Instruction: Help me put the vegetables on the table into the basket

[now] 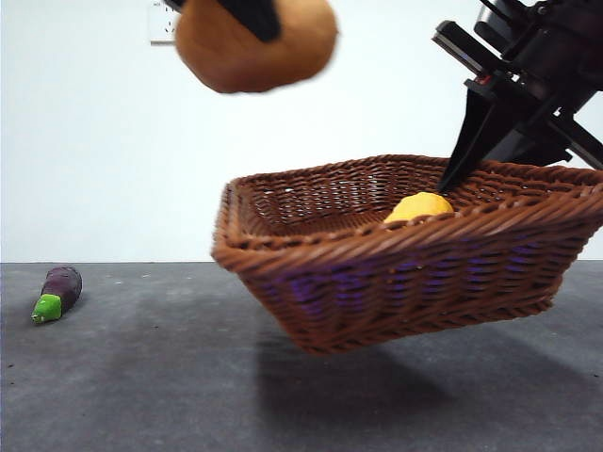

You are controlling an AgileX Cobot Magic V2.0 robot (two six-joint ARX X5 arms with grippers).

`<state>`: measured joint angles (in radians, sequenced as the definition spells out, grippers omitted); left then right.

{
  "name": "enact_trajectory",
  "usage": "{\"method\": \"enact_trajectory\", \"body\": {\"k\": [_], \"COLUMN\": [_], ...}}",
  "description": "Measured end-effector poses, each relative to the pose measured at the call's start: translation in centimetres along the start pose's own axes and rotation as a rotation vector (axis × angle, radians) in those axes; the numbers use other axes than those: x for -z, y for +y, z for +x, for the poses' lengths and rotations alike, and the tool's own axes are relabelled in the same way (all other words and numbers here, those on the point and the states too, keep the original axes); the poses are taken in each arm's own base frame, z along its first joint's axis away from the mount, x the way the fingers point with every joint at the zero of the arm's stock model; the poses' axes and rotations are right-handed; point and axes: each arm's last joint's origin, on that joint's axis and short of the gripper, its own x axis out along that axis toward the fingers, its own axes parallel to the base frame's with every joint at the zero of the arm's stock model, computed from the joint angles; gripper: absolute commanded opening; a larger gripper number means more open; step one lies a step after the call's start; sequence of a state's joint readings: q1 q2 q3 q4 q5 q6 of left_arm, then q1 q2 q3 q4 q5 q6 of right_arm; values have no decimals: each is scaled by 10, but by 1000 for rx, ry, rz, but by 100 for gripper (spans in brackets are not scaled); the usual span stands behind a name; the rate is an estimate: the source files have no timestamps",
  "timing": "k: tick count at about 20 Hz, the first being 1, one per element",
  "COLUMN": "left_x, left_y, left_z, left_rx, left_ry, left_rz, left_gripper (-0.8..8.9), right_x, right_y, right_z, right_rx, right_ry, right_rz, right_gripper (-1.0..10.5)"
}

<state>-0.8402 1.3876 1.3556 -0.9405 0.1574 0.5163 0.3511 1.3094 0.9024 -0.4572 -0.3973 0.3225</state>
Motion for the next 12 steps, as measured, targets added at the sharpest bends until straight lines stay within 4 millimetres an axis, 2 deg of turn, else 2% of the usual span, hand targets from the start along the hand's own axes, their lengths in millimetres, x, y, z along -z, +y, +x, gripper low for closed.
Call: {"method": "enact_trajectory", "body": {"k": [3, 8, 12], "left_x": [-10, -5, -4], "left_y": [-8, 0, 0], "left_z": [33, 87, 96], "left_rx": [5, 6, 29], "left_ry": [78, 251, 265], "left_rz": [85, 129, 107], "left_gripper": [-6, -6, 18], "right_x": [3, 6, 6], "right_y": [9, 15, 16], "right_z": [3, 6, 6], "right_rx": [-21, -36, -37], "right_ry": [18, 31, 32], "right_rz": [-27, -46, -48], "right_gripper": [-12, -12, -12]}}
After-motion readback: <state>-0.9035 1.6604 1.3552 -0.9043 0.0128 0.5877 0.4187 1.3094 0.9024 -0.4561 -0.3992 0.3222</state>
